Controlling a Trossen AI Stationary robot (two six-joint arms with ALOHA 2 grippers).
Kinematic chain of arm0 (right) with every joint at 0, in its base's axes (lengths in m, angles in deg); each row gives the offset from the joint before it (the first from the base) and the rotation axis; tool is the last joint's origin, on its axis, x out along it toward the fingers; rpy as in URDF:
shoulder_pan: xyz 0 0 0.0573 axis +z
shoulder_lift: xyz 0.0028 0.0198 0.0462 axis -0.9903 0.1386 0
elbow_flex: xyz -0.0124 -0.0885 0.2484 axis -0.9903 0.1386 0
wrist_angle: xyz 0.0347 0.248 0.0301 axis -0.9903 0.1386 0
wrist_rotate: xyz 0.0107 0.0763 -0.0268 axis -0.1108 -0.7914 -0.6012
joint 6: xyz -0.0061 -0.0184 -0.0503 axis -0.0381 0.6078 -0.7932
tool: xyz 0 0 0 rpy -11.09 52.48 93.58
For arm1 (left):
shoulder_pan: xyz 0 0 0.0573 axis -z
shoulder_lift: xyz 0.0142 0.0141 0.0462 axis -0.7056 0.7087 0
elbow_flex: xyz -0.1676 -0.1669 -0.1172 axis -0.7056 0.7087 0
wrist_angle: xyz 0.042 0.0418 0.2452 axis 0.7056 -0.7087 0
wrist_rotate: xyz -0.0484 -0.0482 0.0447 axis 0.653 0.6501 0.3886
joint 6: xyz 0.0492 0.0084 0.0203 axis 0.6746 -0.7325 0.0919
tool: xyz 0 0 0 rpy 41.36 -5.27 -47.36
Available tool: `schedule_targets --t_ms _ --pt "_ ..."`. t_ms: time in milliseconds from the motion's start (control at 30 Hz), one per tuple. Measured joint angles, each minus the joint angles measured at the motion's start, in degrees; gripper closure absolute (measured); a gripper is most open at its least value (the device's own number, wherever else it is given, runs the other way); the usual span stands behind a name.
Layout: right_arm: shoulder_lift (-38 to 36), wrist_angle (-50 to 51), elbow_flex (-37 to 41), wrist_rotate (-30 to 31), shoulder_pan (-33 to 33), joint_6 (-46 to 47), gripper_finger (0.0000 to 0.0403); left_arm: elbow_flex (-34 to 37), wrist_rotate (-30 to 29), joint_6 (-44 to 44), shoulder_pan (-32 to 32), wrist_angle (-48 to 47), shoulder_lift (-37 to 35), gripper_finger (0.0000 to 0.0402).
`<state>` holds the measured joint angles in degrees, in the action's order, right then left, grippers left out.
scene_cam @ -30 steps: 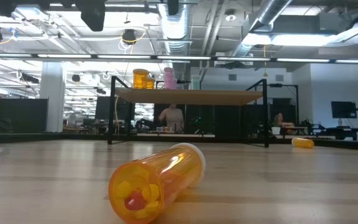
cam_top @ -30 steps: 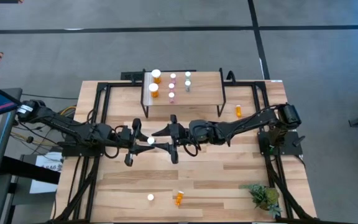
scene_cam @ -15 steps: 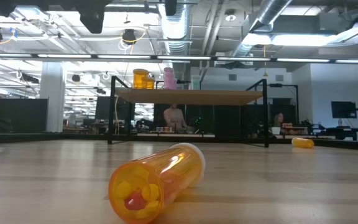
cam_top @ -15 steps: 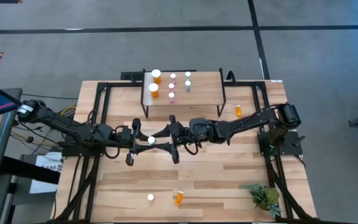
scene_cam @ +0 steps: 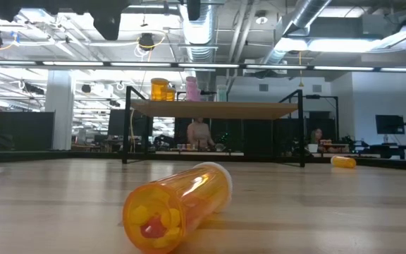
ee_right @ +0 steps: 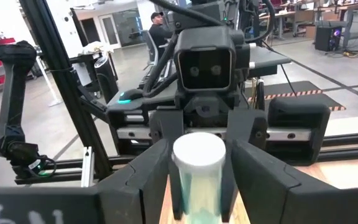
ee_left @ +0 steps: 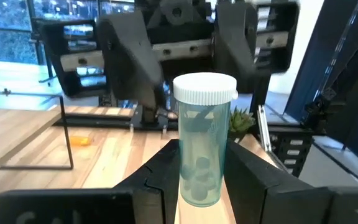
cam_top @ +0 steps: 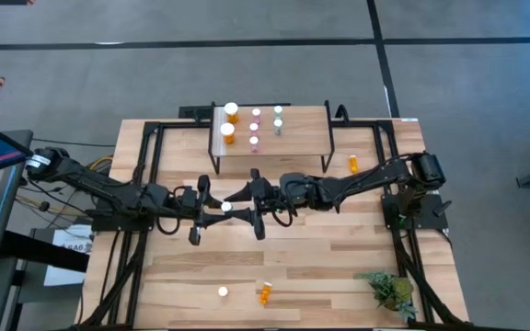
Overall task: Pick and place medicine bottles onto shelf by color
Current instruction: Put the small blue pill bottle aligned with other small blue pill bottles on the shelf
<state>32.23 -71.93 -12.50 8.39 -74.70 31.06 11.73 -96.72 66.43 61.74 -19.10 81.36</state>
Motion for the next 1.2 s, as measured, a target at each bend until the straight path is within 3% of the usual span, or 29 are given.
schedule_targets --t_ms 467,733,1200 --pt "0.0 0.0 0.0 0.0 0.0 -0.1 0.0283 0.0 0.0 -0.1 0.0 0.0 0.3 0.0307" --pt "0.0 0.1 0.0 0.0 0.0 -0.7 0.0273 0.0 0.1 -1.2 0.0 0.0 0.3 0.0306" --pt "0.0 1.7 0.0 0.1 0.0 -1.8 0.0278 0.0 -2.3 -1.1 0.0 -3.2 -1.7 0.0225"
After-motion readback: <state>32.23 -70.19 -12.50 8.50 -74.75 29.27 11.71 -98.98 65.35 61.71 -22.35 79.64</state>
